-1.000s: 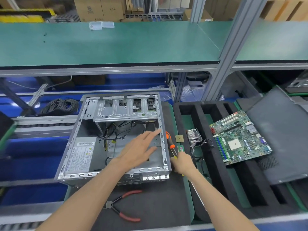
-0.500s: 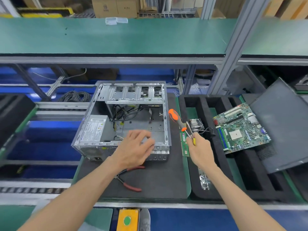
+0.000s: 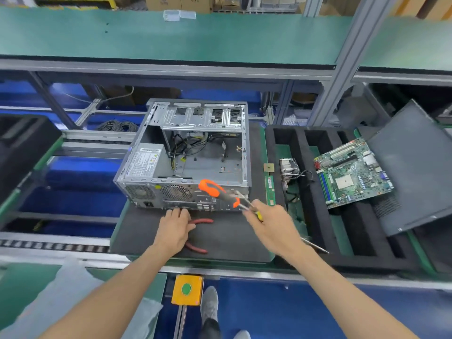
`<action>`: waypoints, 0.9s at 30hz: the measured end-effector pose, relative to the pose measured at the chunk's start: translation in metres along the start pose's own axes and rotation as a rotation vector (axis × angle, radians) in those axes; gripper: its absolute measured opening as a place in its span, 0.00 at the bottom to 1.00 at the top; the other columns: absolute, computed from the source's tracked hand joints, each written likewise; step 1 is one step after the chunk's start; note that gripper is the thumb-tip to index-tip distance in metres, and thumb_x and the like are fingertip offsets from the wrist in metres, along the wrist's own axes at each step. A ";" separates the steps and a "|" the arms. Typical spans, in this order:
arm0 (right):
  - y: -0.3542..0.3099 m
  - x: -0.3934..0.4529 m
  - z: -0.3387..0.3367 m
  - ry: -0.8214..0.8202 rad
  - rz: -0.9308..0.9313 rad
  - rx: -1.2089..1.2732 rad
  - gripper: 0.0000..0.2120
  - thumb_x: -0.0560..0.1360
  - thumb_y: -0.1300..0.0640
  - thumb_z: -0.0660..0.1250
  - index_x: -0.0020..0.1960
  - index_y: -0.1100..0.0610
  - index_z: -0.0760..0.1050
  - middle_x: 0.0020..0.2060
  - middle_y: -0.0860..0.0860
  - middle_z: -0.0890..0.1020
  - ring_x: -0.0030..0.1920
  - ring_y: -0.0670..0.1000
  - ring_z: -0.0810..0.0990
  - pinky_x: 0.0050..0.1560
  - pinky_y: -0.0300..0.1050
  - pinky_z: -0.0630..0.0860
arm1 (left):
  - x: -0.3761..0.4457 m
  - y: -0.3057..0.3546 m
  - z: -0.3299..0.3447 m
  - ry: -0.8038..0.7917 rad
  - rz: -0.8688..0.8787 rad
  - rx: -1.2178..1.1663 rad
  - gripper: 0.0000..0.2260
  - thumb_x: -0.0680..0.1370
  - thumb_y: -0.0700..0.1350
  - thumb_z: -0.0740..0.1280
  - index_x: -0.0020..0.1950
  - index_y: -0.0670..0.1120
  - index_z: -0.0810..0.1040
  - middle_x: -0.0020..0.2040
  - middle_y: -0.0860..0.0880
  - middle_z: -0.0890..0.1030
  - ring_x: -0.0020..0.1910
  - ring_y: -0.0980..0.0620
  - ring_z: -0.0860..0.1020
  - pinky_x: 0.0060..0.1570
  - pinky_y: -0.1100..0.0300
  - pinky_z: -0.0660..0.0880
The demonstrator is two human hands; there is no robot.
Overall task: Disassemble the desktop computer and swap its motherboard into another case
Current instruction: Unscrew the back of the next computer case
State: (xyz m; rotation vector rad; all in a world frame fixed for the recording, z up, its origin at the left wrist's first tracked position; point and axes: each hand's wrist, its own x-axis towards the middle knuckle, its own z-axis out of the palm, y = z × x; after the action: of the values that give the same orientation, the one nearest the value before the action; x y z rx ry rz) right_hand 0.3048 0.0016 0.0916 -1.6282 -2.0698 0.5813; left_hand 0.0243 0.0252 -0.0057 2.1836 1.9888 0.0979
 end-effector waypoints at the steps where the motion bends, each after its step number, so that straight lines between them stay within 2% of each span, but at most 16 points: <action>1: -0.002 -0.004 0.010 -0.039 -0.012 -0.026 0.13 0.81 0.44 0.61 0.45 0.53 0.70 0.25 0.47 0.69 0.32 0.59 0.71 0.34 0.51 0.72 | 0.002 0.001 0.001 -0.014 0.002 0.011 0.12 0.79 0.52 0.68 0.55 0.44 0.76 0.53 0.44 0.78 0.55 0.40 0.74 0.50 0.46 0.71; 3: -0.006 -0.011 0.030 -0.117 -0.009 -0.034 0.14 0.80 0.43 0.61 0.45 0.53 0.71 0.27 0.46 0.70 0.36 0.59 0.72 0.37 0.51 0.74 | 0.002 0.003 0.002 -0.077 0.011 0.021 0.08 0.81 0.50 0.65 0.55 0.47 0.76 0.56 0.44 0.79 0.57 0.41 0.75 0.52 0.48 0.71; 5: -0.008 -0.017 0.049 -0.190 0.017 -0.013 0.14 0.79 0.42 0.63 0.46 0.53 0.71 0.28 0.46 0.70 0.37 0.57 0.72 0.37 0.50 0.74 | -0.004 0.002 -0.002 -0.143 -0.004 -0.058 0.02 0.81 0.48 0.64 0.49 0.54 0.75 0.56 0.45 0.80 0.56 0.43 0.77 0.51 0.53 0.74; 7: -0.010 -0.023 0.066 -0.263 0.047 -0.002 0.14 0.78 0.41 0.65 0.45 0.52 0.71 0.30 0.44 0.72 0.38 0.55 0.73 0.35 0.48 0.73 | -0.010 -0.004 -0.004 -0.142 0.012 -0.156 0.08 0.79 0.43 0.65 0.45 0.57 0.72 0.53 0.47 0.82 0.52 0.44 0.79 0.48 0.55 0.76; 8: -0.010 -0.026 0.073 -0.294 0.065 0.006 0.14 0.77 0.41 0.66 0.43 0.50 0.70 0.30 0.44 0.73 0.37 0.53 0.74 0.35 0.47 0.73 | -0.014 -0.009 -0.004 -0.132 0.014 -0.190 0.10 0.78 0.40 0.63 0.45 0.56 0.70 0.51 0.48 0.82 0.49 0.44 0.79 0.46 0.55 0.73; 10: -0.011 -0.034 0.087 -0.345 0.100 0.020 0.14 0.76 0.41 0.67 0.40 0.48 0.68 0.32 0.45 0.75 0.36 0.50 0.75 0.35 0.46 0.73 | -0.024 -0.018 -0.009 -0.121 0.053 -0.096 0.10 0.76 0.37 0.61 0.47 0.52 0.66 0.49 0.50 0.83 0.46 0.42 0.78 0.44 0.55 0.66; 12: -0.014 -0.042 0.101 -0.394 0.116 0.007 0.16 0.75 0.42 0.68 0.38 0.48 0.66 0.33 0.46 0.77 0.36 0.50 0.75 0.35 0.47 0.74 | -0.036 -0.032 -0.015 -0.119 0.124 -0.016 0.05 0.79 0.42 0.61 0.50 0.51 0.66 0.51 0.51 0.83 0.49 0.43 0.79 0.47 0.53 0.68; 15: -0.024 -0.053 0.124 -0.444 0.115 -0.044 0.18 0.75 0.41 0.69 0.37 0.48 0.64 0.33 0.46 0.74 0.33 0.49 0.73 0.32 0.45 0.69 | -0.058 -0.053 -0.011 -0.119 0.156 0.009 0.02 0.82 0.48 0.59 0.51 0.51 0.67 0.51 0.52 0.83 0.49 0.46 0.80 0.49 0.54 0.69; 18: -0.035 -0.060 0.149 -0.492 0.105 -0.076 0.16 0.75 0.41 0.67 0.39 0.50 0.65 0.35 0.48 0.75 0.39 0.54 0.75 0.37 0.47 0.70 | -0.085 -0.066 -0.006 -0.063 0.132 -0.068 0.02 0.82 0.48 0.60 0.51 0.51 0.69 0.50 0.52 0.84 0.46 0.45 0.80 0.43 0.56 0.63; 21: -0.041 -0.065 0.173 -0.516 0.075 -0.127 0.17 0.77 0.39 0.64 0.43 0.51 0.66 0.39 0.50 0.75 0.41 0.56 0.73 0.40 0.49 0.69 | -0.108 -0.075 -0.002 -0.062 0.103 -0.057 0.03 0.81 0.48 0.63 0.49 0.51 0.71 0.46 0.52 0.84 0.44 0.45 0.80 0.40 0.57 0.59; 24: -0.045 -0.068 0.192 -0.506 0.065 -0.189 0.16 0.78 0.38 0.63 0.47 0.52 0.72 0.39 0.52 0.76 0.43 0.59 0.77 0.39 0.48 0.68 | -0.129 -0.084 0.003 -0.108 0.021 -0.054 0.03 0.77 0.46 0.65 0.48 0.51 0.71 0.46 0.52 0.83 0.45 0.44 0.79 0.38 0.56 0.62; 27: -0.046 -0.070 0.206 -0.493 0.045 -0.258 0.16 0.79 0.41 0.62 0.52 0.54 0.76 0.40 0.53 0.78 0.43 0.59 0.79 0.38 0.48 0.67 | -0.142 -0.088 0.012 -0.175 -0.067 -0.029 0.07 0.72 0.42 0.62 0.49 0.50 0.70 0.46 0.47 0.82 0.47 0.40 0.78 0.38 0.53 0.68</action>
State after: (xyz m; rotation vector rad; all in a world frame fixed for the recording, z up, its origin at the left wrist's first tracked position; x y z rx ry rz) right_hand 0.1645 -0.0880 -0.0553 -1.8162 -2.5543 0.8274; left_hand -0.0741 -0.1094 -0.0226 2.0295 1.9485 -0.0702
